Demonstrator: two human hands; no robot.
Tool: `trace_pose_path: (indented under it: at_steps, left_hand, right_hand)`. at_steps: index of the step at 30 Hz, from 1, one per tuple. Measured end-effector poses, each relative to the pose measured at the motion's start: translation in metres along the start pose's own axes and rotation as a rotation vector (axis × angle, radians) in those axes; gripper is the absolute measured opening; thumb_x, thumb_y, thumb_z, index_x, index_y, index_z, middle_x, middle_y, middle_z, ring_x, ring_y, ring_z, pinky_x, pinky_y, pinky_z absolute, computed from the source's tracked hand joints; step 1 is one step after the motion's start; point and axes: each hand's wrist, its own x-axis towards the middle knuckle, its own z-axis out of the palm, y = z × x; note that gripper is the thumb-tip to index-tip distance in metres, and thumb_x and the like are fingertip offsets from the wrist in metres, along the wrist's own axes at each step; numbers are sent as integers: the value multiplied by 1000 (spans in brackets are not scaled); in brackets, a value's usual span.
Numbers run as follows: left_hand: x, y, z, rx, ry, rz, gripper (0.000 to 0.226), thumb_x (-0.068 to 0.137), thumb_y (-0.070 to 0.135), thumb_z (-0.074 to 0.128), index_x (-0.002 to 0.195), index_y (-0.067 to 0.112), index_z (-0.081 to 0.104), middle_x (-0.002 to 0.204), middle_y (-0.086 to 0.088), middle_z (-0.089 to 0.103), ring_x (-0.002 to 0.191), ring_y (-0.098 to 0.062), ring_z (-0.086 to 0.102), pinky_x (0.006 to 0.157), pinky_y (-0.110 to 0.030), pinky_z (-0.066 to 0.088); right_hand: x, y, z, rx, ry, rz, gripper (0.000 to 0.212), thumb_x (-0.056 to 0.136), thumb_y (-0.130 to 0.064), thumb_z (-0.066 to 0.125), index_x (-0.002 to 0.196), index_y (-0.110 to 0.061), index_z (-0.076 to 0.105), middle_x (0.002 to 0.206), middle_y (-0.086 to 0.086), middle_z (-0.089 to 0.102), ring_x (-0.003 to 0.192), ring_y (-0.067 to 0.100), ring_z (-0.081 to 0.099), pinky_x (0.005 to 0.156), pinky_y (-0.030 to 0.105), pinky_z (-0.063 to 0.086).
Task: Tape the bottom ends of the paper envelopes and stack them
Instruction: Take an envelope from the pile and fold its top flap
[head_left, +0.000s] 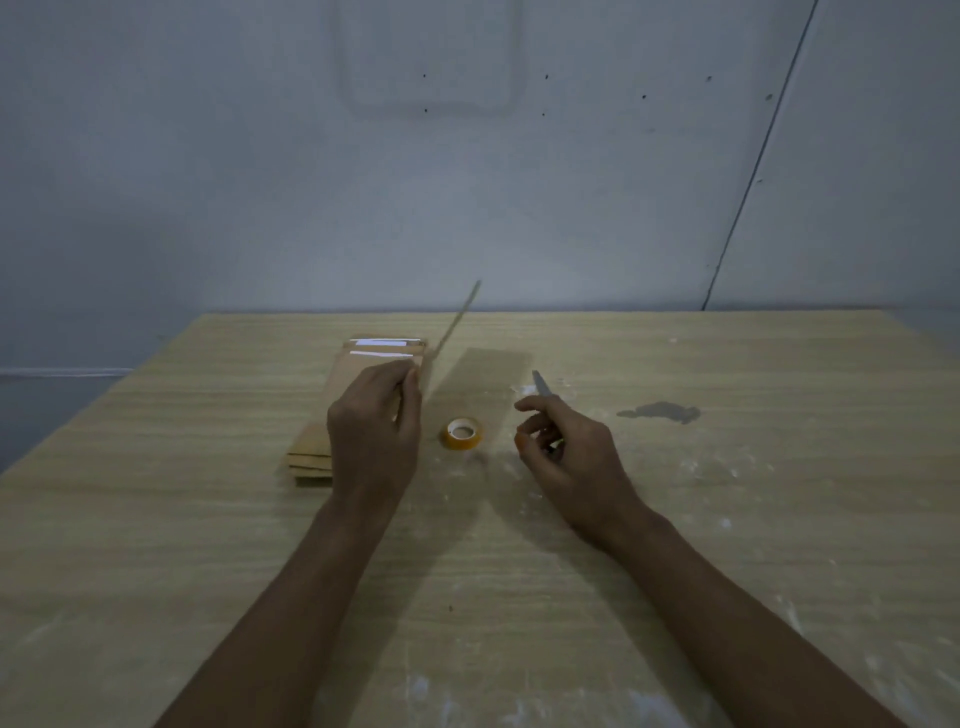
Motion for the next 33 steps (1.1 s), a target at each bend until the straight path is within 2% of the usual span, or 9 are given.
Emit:
trace_pose_path:
  at_steps: [4,7,10,14,18,22,25,28,33]
  left_hand:
    - [-9,7,8,-55,-105,62,14,91,6,63,98,3,74,94,-7,74,85,-20,69,78,-24,50]
    - [-15,12,13,-112,-195,116,17,92,13,63,100,6,76,99,-4,75,88,-18,71,76,-34,57]
    - [-18,18,16,-162,-276,189,22,93,20,60,99,7,77,101,-2,75,89,-15,71,77,-33,58]
    - [-23,25,18,-181,-378,244,22,93,20,61,99,8,77,101,-3,75,90,-16,70,77,-34,58]
    - [-32,31,22,-153,-477,274,19,92,21,63,100,11,77,100,1,74,90,-13,67,77,-35,55]
    - [-37,34,27,-142,-600,311,32,92,41,59,106,17,77,107,6,73,99,-10,64,82,-36,53]
    - [-36,33,26,-194,-707,325,49,88,58,56,114,21,73,126,8,66,118,-8,56,97,-31,41]
    - [-33,30,23,-276,-651,246,50,88,58,55,119,22,70,137,10,58,130,-6,47,106,-27,33]
    - [-29,20,25,-381,-415,-129,36,89,39,64,121,22,67,133,10,61,125,-1,54,101,-23,44]
  right_hand:
    - [1,-4,5,91,9,99,51,95,-17,63,142,-25,46,103,0,68,77,5,65,69,14,49]
    - [3,-4,2,113,53,136,59,96,-17,61,149,-29,38,98,0,70,82,1,66,72,14,50]
    - [5,-3,-1,144,65,162,54,101,-14,51,150,-32,36,84,-2,69,67,6,60,64,19,45]
    - [7,1,-4,196,122,287,45,104,-20,40,146,-36,44,89,10,65,68,4,54,68,25,44]
    - [12,8,-7,250,181,389,35,103,-28,47,137,-29,55,106,-3,66,93,0,58,81,16,45]
    - [19,20,-5,314,266,498,28,94,-16,63,121,-23,67,115,1,69,106,17,66,94,45,54]
    - [22,25,-9,346,275,529,35,90,-3,63,116,-27,67,117,4,69,107,19,67,94,47,55]
    - [24,29,-18,433,255,530,40,91,6,58,122,-20,63,113,6,70,94,13,69,78,31,59]
    - [25,27,-24,634,163,507,52,88,17,54,130,-13,57,85,4,73,65,6,66,51,19,49]
